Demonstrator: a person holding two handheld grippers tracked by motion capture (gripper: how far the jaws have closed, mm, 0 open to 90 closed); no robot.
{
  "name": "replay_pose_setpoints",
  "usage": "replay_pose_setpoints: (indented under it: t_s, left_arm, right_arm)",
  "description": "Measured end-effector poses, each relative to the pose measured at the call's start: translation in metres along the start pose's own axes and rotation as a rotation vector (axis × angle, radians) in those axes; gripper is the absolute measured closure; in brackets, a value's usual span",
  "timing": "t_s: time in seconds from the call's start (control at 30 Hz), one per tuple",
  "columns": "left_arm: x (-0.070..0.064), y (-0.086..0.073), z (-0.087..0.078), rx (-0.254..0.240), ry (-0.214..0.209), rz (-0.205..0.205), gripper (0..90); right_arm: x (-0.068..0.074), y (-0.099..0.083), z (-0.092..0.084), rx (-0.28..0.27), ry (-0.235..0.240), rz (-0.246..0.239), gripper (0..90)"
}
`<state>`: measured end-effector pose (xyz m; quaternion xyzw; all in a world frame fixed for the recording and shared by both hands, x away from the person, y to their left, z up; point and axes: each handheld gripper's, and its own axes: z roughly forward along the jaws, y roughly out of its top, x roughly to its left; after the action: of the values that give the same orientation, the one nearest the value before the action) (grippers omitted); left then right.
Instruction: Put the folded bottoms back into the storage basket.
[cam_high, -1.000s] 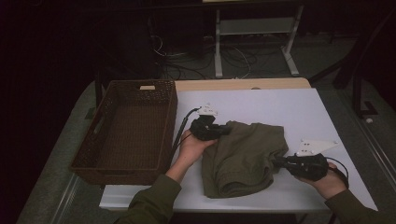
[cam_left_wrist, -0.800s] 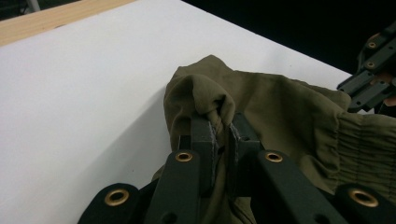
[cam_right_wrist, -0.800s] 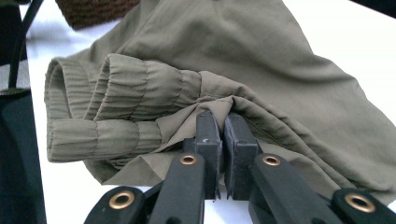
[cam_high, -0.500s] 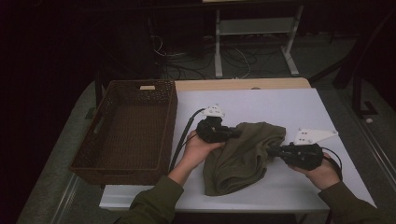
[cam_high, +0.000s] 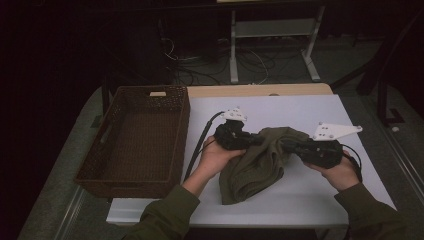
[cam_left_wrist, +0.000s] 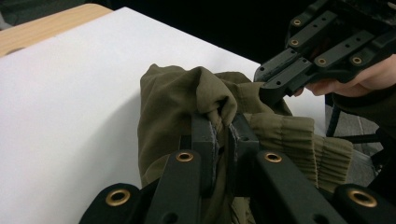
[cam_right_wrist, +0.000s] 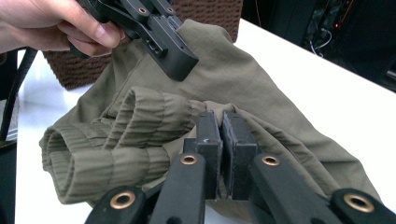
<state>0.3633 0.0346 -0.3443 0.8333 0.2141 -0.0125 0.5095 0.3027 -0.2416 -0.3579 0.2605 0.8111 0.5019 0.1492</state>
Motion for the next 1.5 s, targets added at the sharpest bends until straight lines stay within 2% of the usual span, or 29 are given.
replay_pose_setpoints:
  t_s: [0.2, 0.37, 0.63, 0.93, 1.03, 1.13, 1.23, 1.33, 1.5]
  left_arm:
    - [0.007, 0.014, -0.010, 0.019, 0.020, -0.022, 83.3]
    - [0.012, 0.024, -0.020, 0.026, 0.035, -0.037, 83.4]
    - [0.020, 0.036, -0.046, 0.019, 0.063, -0.057, 83.5]
    - [0.032, 0.042, -0.080, -0.023, 0.094, -0.104, 83.6]
    - [0.034, 0.041, -0.089, -0.039, 0.096, -0.125, 83.6]
    - [0.036, 0.041, -0.097, -0.068, 0.080, -0.162, 83.6]
    - [0.034, 0.044, -0.106, -0.075, 0.094, -0.160, 83.6]
    - [0.033, 0.049, -0.118, -0.083, 0.125, -0.140, 83.6]
    - [0.042, 0.054, -0.140, -0.100, 0.159, -0.150, 83.6]
  right_arm:
    - [-0.003, 0.015, 0.003, -0.026, 0.010, -0.001, 85.8]
    - [-0.004, 0.029, 0.008, -0.035, 0.017, -0.021, 86.0]
    - [-0.003, 0.055, 0.019, -0.044, 0.041, -0.045, 86.0]
    - [-0.001, 0.083, 0.037, -0.052, 0.082, -0.065, 86.1]
    - [0.001, 0.092, 0.042, -0.059, 0.094, -0.065, 86.1]
    - [0.002, 0.100, 0.046, -0.064, 0.103, -0.071, 86.0]
    - [0.003, 0.110, 0.048, -0.070, 0.113, -0.077, 86.0]
    - [0.005, 0.119, 0.049, -0.077, 0.121, -0.087, 86.1]
    - [0.007, 0.135, 0.055, -0.083, 0.132, -0.096, 86.0]
